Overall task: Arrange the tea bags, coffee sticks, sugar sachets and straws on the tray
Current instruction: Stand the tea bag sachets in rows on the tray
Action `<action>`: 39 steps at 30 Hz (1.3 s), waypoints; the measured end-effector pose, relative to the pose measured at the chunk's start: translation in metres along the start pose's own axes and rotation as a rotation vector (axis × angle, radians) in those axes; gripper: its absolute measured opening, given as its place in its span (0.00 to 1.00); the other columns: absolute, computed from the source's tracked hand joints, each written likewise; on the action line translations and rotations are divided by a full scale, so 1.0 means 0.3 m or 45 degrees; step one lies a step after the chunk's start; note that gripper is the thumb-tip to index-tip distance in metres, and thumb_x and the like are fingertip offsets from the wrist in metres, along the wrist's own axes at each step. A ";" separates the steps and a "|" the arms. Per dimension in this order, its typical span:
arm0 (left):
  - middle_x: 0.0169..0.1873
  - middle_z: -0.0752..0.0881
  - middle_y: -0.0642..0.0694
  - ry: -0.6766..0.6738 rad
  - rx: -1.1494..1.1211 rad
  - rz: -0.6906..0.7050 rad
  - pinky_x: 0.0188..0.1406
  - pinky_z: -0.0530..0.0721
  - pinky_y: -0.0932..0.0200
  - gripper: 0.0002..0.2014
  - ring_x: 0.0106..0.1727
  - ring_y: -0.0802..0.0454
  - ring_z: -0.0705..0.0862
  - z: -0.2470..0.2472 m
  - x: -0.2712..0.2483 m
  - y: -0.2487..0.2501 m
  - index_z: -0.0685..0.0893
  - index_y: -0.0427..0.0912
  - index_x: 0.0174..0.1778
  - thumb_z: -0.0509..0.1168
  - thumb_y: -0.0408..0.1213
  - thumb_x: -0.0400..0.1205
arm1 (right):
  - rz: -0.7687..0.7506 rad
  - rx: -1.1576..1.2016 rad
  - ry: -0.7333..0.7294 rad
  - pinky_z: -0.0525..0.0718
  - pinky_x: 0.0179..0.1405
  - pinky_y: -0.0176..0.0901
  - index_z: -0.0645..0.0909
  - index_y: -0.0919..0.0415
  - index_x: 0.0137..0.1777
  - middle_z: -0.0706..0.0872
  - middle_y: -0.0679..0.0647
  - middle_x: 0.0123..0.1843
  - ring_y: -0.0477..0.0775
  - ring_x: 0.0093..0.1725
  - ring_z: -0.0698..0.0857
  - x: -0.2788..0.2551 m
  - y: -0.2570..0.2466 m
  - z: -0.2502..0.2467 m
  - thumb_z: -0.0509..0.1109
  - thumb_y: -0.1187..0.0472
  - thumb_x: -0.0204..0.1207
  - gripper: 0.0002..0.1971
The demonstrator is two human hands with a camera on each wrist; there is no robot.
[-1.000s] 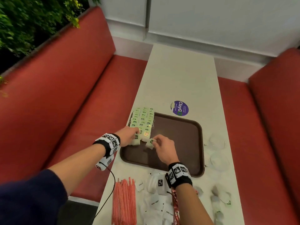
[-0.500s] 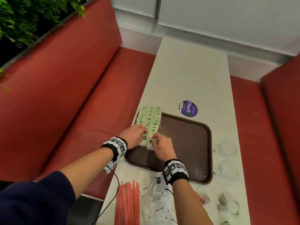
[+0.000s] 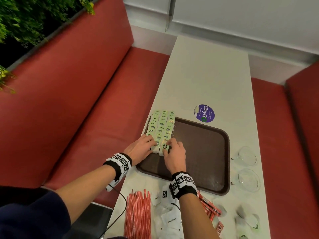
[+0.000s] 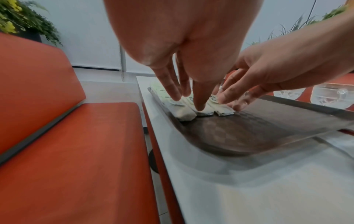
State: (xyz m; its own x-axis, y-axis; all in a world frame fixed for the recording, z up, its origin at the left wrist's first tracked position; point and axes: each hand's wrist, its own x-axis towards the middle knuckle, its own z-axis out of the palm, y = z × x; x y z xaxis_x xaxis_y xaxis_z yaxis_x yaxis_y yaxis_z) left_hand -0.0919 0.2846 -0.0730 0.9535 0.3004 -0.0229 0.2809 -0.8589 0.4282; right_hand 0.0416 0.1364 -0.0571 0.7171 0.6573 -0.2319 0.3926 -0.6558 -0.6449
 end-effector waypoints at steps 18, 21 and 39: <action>0.67 0.86 0.40 -0.104 0.053 0.061 0.66 0.86 0.42 0.19 0.67 0.38 0.82 -0.004 0.019 -0.049 0.87 0.39 0.73 0.75 0.31 0.85 | 0.010 -0.052 0.022 0.84 0.68 0.55 0.80 0.56 0.75 0.79 0.57 0.70 0.63 0.67 0.84 -0.014 -0.008 0.055 0.78 0.63 0.85 0.20; 0.67 0.86 0.40 -0.125 0.054 0.043 0.66 0.86 0.41 0.19 0.68 0.38 0.82 -0.016 0.021 -0.042 0.87 0.37 0.73 0.73 0.28 0.85 | 0.017 -0.062 0.022 0.83 0.67 0.55 0.80 0.57 0.75 0.79 0.57 0.70 0.63 0.67 0.84 -0.007 -0.013 0.058 0.77 0.63 0.85 0.20; 0.54 0.93 0.55 -0.059 -0.282 0.111 0.55 0.88 0.57 0.09 0.52 0.59 0.88 -0.185 -0.151 0.382 0.91 0.51 0.64 0.69 0.40 0.91 | -0.028 0.413 0.357 0.86 0.51 0.29 0.90 0.46 0.56 0.93 0.39 0.49 0.34 0.48 0.91 -0.361 0.098 -0.417 0.77 0.55 0.85 0.04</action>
State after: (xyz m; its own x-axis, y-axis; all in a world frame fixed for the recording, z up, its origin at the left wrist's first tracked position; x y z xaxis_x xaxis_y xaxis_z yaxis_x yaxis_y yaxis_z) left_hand -0.1090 0.1954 0.0273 0.9786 0.2050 -0.0164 0.1711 -0.7674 0.6179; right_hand 0.0476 -0.0005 0.0401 0.8571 0.5139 -0.0374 0.2400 -0.4625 -0.8535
